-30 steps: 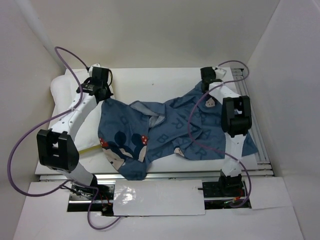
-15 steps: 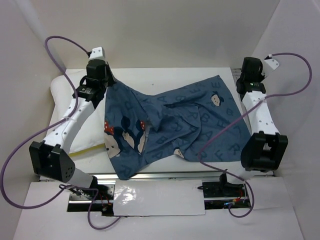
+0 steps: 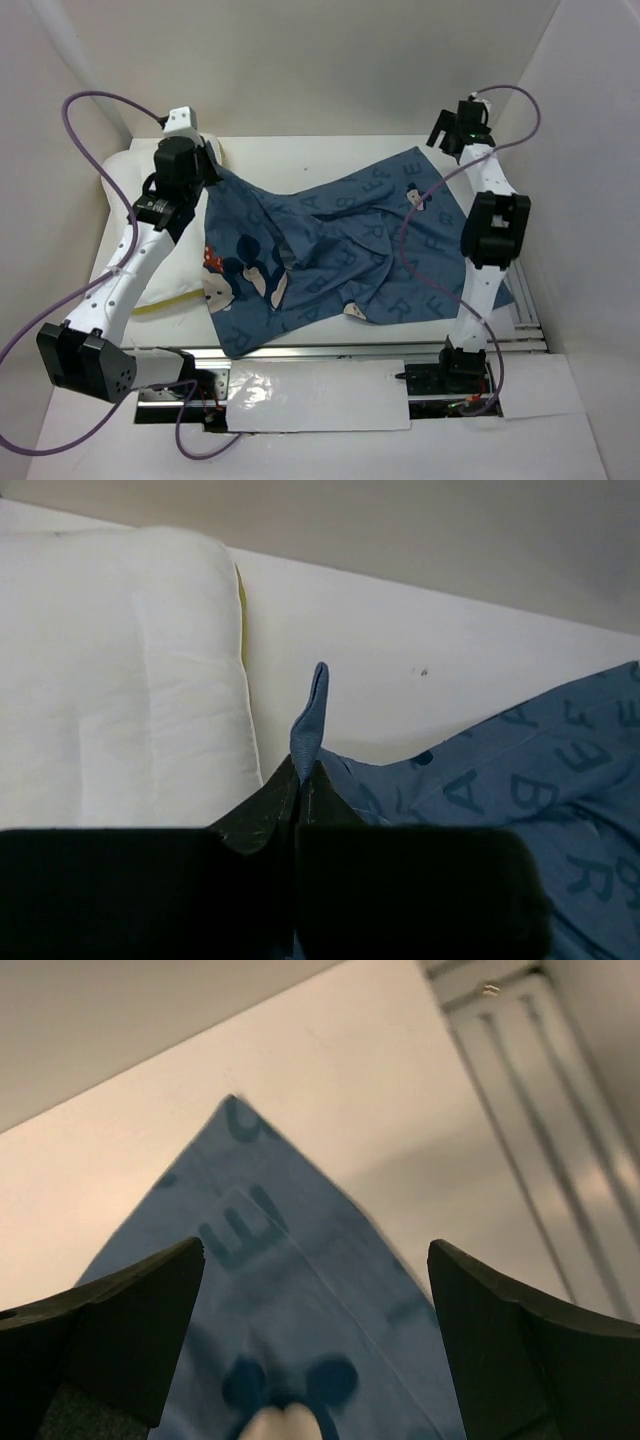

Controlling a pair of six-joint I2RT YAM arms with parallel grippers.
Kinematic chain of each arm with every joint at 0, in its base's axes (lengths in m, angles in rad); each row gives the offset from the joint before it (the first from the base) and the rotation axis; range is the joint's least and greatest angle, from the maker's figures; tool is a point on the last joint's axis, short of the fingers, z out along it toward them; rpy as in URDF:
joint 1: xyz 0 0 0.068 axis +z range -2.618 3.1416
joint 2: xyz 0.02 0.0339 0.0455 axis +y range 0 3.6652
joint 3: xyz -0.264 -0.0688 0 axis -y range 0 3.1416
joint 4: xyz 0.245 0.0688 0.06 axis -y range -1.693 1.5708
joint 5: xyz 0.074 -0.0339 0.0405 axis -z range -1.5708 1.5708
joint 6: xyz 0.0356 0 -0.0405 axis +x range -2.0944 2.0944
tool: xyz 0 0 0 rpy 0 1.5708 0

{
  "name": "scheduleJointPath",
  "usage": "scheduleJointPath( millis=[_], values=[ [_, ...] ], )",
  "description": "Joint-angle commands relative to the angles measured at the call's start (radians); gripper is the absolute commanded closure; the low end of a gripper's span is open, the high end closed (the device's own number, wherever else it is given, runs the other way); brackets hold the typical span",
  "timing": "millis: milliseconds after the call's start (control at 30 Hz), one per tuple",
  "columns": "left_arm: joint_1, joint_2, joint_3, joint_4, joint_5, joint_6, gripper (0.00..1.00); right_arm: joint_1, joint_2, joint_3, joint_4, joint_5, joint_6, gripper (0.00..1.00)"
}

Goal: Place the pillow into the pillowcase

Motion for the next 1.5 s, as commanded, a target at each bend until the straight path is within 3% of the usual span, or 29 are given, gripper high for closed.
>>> scheduleJointPath(
  millis=[0, 33, 167, 333, 667, 833, 933, 967, 1000, 1033, 1067, 1167, 1300, 1467],
  values=[
    [0.005, 0.008, -0.044, 0.055, 0.024, 0.031, 1.0, 0.045, 0.215, 0.231, -0.029, -0.063, -0.066, 0.0],
    [0.005, 0.017, -0.044, 0.055, 0.035, 0.031, 1.0, 0.06, 0.263, 0.343, -0.04, -0.054, -0.066, 0.0],
    [0.005, 0.052, -0.058, 0.066, 0.044, 0.031, 1.0, 0.087, 0.44, 0.486, -0.019, -0.024, -0.051, 0.0],
    [0.005, 0.108, -0.058, 0.057, 0.044, 0.031, 1.0, 0.122, 0.513, 0.486, 0.018, 0.003, -0.042, 0.0],
    [0.005, 0.142, -0.067, 0.048, 0.026, 0.012, 1.0, 0.205, 0.572, 0.451, -0.101, 0.04, -0.071, 0.02],
    [0.014, 0.142, -0.067, 0.048, 0.017, 0.003, 1.0, 0.225, 0.592, 0.451, -0.123, 0.017, -0.062, 0.16],
    [0.023, 0.142, -0.076, 0.048, 0.017, 0.003, 1.0, 0.243, 0.604, 0.451, -0.159, 0.032, -0.062, 0.31],
    [0.023, 0.142, -0.085, 0.048, 0.007, 0.003, 1.0, 0.243, 0.615, 0.451, -0.17, 0.054, -0.062, 0.41],
    [0.023, 0.142, -0.085, 0.048, 0.007, 0.003, 1.0, 0.255, 0.624, 0.451, -0.192, 0.098, -0.062, 0.76],
    [0.023, 0.132, -0.085, 0.048, 0.007, 0.003, 1.0, 0.255, 0.624, 0.472, -0.201, 0.112, -0.062, 1.0],
    [0.032, 0.132, -0.085, 0.048, 0.007, 0.003, 1.0, 0.255, 0.615, 0.473, -0.201, 0.146, -0.062, 1.0],
    [0.042, 0.132, -0.061, 0.037, 0.007, 0.003, 1.0, 0.277, 0.48, 0.346, -0.089, 0.287, -0.051, 1.0],
    [0.042, 0.089, -0.001, 0.011, -0.019, 0.023, 1.0, 0.277, 0.091, 0.145, 0.086, 0.493, -0.04, 1.0],
    [0.042, -0.125, -0.001, 0.002, -0.029, 0.02, 1.0, 0.268, -0.342, -0.085, 0.254, 0.631, -0.066, 1.0]
  ],
)
